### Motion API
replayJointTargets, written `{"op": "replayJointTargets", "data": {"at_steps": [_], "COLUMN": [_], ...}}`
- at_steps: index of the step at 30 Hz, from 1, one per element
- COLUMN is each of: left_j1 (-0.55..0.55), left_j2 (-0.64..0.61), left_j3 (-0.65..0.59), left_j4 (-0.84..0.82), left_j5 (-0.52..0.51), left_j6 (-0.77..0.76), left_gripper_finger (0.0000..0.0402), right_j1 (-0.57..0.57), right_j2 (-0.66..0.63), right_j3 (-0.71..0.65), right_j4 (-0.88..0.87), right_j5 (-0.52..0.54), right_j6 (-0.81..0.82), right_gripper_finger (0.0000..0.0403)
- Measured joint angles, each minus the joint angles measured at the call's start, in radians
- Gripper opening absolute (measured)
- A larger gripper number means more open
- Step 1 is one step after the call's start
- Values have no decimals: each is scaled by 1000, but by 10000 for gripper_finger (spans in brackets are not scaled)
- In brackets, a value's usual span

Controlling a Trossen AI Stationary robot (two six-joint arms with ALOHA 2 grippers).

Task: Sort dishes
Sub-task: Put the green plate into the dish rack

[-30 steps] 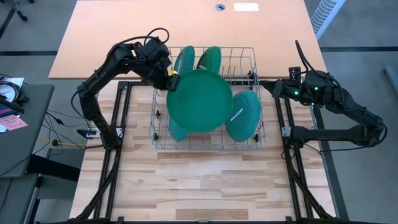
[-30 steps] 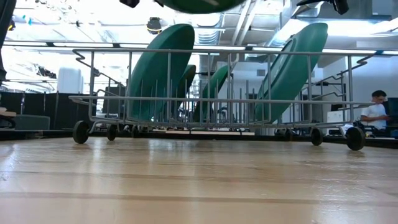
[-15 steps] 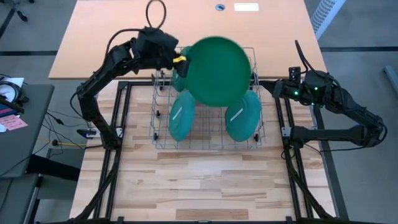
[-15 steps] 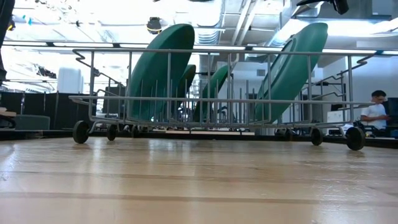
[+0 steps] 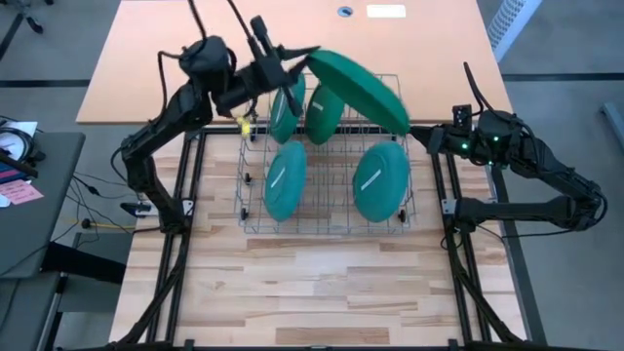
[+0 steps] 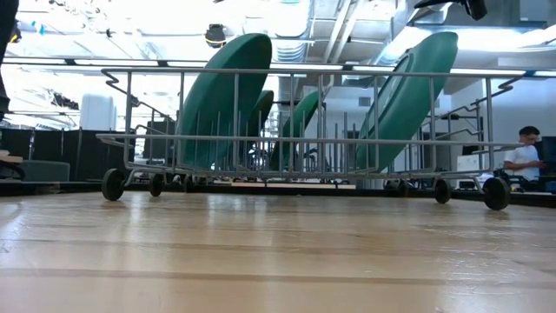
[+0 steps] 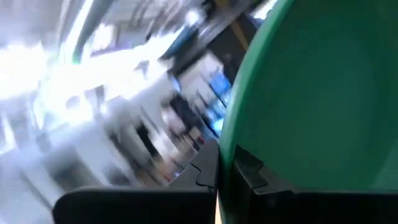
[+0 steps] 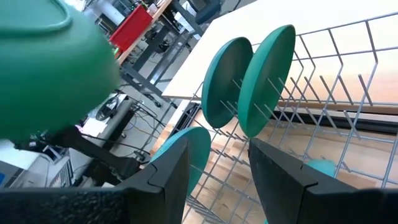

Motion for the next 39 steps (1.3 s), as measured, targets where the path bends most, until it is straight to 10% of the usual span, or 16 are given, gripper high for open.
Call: {"op": "replayJointTargets", "data": {"at_steps": [7,13,23,39], "left_j1": [-62,-52,-26,-26], "left_j2": [4,-2,24,58], "left_j3": [-2,1,-1,-14], "left_j4": [298,672,875,1304], "left_j5": [66,535,952,1173], "left_j6": [168,-52,-302,-623], "left_gripper_finger": [10,11,4,1], "right_j1": [0,-9,-46,-45], "right_j2": [0,5,12,11], "right_j3": [0,0,0,0], "right_j4": [-3,-1,1,1], "right_j5": [1,1,-2,-24], "right_j6": [-19,-24,-26,-26], "right_gripper_finger": [169,169,169,169]}}
